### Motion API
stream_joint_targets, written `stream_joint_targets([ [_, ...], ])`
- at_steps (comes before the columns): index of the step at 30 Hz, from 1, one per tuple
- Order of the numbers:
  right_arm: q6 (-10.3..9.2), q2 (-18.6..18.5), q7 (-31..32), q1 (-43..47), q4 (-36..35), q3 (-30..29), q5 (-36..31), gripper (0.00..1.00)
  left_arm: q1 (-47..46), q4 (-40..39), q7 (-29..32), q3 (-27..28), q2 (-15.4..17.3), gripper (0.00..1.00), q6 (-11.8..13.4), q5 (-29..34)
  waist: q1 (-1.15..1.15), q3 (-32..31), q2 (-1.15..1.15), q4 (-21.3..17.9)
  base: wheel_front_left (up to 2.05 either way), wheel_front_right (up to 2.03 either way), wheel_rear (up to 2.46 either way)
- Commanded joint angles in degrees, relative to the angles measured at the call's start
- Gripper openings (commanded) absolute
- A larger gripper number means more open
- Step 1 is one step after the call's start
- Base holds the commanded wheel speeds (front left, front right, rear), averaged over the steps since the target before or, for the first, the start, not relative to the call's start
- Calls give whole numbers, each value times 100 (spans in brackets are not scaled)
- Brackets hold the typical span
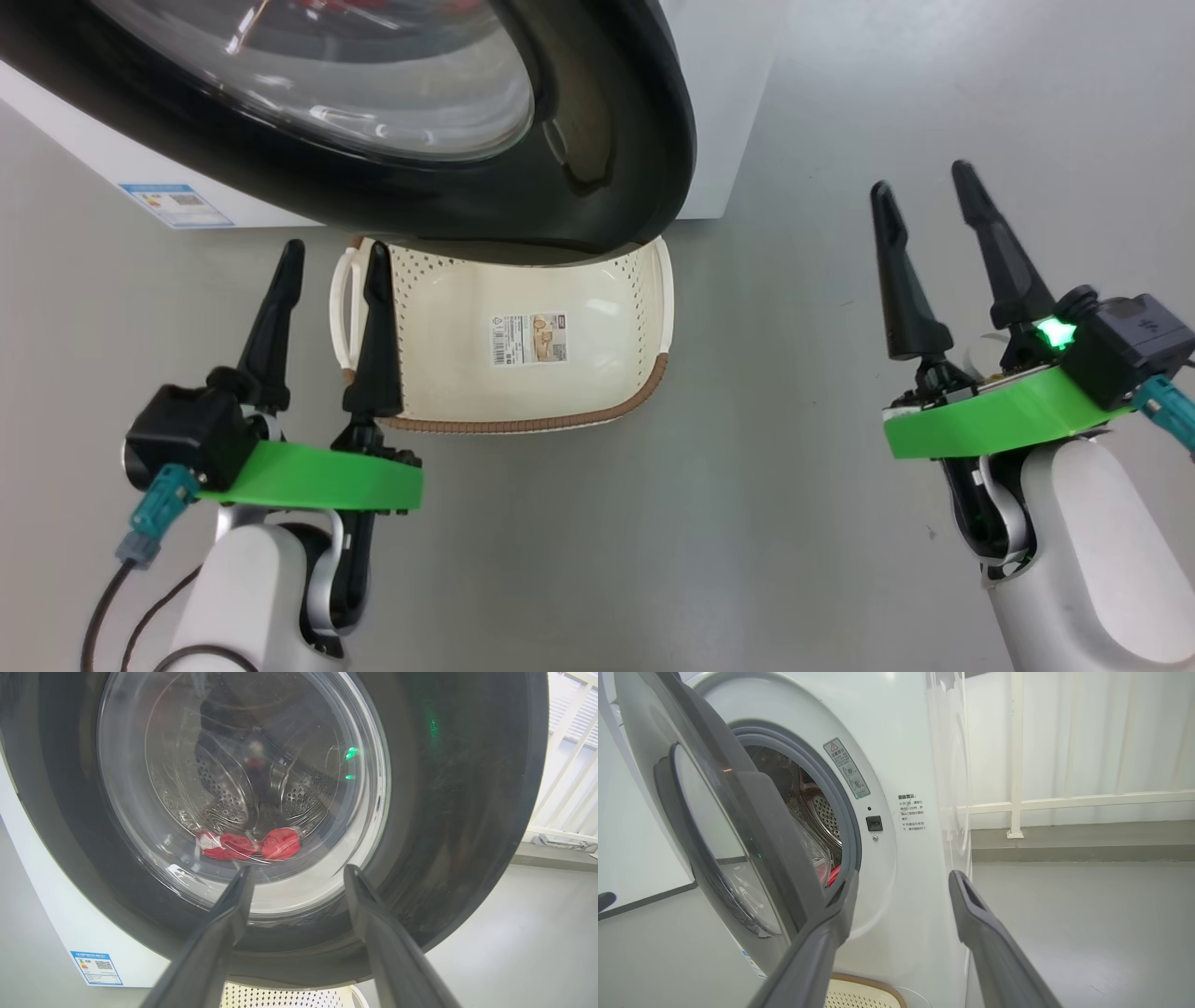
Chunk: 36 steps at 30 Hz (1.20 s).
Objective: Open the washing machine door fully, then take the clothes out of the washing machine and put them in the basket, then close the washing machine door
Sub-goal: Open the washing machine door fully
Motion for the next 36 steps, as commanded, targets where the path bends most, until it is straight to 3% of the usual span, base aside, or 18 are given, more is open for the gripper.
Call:
stream_joint_targets([
  [1,21,55,-34,79,-183,123,-146,100,102,-158,-45,174,145,100,36,33,0,10,0,-8,0,0,0],
  [24,21,58,-35,20,-198,156,-45,100,46,-103,-45,102,145,100,30,-19,0,26,0,22,0,0,0],
  [25,21,58,-35,18,-192,175,-45,68,45,-99,-45,96,145,100,30,-22,0,23,0,26,0,0,0],
  [26,21,58,-35,11,-184,196,-36,43,44,-96,-45,90,145,100,31,-25,0,22,0,31,0,0,0],
  [27,21,58,-35,-14,-157,264,47,0,42,-92,-45,75,145,100,35,-32,0,18,0,44,0,0,0],
  [30,21,58,-35,-107,-103,335,403,0,45,-96,-45,57,145,100,39,-37,0,11,0,63,0,0,0],
  [36,21,59,-35,-492,151,470,1738,0,39,-99,-45,18,145,100,35,-41,0,14,0,124,0,0,0],
])
